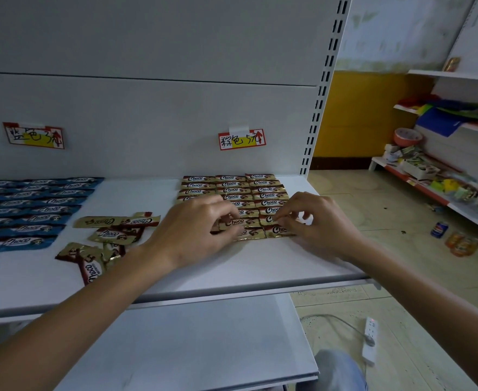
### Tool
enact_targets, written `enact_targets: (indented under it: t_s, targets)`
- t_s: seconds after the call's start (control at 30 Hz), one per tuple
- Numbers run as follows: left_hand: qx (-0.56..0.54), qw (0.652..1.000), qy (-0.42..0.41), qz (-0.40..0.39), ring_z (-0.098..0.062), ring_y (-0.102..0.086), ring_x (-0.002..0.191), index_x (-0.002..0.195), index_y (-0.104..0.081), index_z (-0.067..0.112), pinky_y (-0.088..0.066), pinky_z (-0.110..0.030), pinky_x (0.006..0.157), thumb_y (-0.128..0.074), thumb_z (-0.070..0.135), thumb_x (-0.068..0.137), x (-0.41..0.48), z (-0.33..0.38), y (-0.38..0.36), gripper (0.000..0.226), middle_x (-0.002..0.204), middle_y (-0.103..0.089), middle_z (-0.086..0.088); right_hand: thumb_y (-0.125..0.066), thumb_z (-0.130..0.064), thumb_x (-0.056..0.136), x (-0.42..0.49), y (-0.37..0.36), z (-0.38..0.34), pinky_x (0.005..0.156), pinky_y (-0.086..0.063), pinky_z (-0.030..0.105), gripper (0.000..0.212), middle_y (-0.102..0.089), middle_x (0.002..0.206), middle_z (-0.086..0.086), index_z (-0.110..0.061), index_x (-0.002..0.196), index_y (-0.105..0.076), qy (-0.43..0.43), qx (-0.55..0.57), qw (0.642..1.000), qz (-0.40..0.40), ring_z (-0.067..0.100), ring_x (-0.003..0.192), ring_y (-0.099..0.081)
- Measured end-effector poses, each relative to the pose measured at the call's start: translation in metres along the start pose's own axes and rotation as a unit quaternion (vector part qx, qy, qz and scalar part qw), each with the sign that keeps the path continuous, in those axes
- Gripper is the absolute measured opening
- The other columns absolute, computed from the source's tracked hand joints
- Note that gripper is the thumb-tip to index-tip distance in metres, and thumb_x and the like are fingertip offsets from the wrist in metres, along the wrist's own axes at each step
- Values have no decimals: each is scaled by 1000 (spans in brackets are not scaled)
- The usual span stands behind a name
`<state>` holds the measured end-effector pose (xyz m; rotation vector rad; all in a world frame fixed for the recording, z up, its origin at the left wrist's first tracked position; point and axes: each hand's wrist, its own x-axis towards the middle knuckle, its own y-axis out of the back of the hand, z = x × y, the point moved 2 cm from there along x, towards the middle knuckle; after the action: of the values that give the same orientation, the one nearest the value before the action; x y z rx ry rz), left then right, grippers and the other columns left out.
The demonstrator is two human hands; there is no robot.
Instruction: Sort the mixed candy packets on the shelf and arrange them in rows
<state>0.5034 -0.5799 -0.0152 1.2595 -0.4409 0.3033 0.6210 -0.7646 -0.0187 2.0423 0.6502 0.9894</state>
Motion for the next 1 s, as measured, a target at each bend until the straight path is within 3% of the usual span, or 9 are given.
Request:
enact_targets:
  t_s: [0.1,0.23,0.33,0.43,0.6,0.77,0.87,1.0]
  targets:
    - [-7,1000,26,-3,-8,-54,86,97,-67,28,-44,-27,74,-48,52,79,-8,-14,17,35,93,-60,13,-66,-11,84,10,-3,-13,65,-37,4,12,-61,84,-12,-16,90,-74,15,16,1000,8,-2,72,-53]
    - [12,998,63,-9,-7,-54,86,100,-66,26,-48,-34,80,-58,43,86,-28,-41,42,24,95,-58,13,-65,-11,85,29,-20,-41,66,-37,1,13,-60,86,-12,-14,94,-73,55,33,998,-5,-8,71,-54]
    - [27,993,112,-6,-3,-54,86,100,-66,25,-45,-30,80,-60,33,87,-47,-64,60,17,96,-58,14,-63,-8,86,45,-41,-66,68,-39,-1,16,-61,90,-10,-10,99,-71,100,51,993,-43,-13,70,-53]
    - [38,987,153,2,-4,-54,87,104,-67,22,-42,-26,79,-63,23,86,-65,-84,76,18,98,-57,14,-64,-7,85,63,-59,-89,70,-39,-1,19,-63,93,-9,-9,102,-70,139,54,986,-74,-6,74,-54]
    - [32,981,188,-21,0,-47,92,111,-63,23,-33,-10,73,-66,25,84,-80,-99,82,27,103,-52,16,-65,-18,85,92,-88,-116,70,-42,6,21,-68,102,-1,-14,105,-67,168,46,977,-127,3,83,-58]
    - [28,973,224,-52,-3,-45,107,121,-57,22,-37,-23,90,-62,21,86,-77,-116,80,35,115,-51,14,-69,-27,83,103,-107,-127,78,-50,22,29,-67,103,0,-16,110,-65,166,33,970,-172,9,88,-61]
    - [40,968,237,-74,-7,-47,111,123,-56,23,-40,-29,96,-62,20,87,-77,-127,77,37,124,-55,7,-70,-21,82,104,-110,-128,71,-47,14,33,-65,102,1,-14,113,-63,159,36,968,-190,12,88,-61]
    - [45,966,246,-71,-8,-48,104,124,-57,21,-41,-25,86,-60,23,88,-75,-130,75,35,119,-54,6,-69,-10,79,107,-109,-127,62,-37,1,30,-62,96,0,-12,109,-66,149,41,974,-166,7,78,-55]
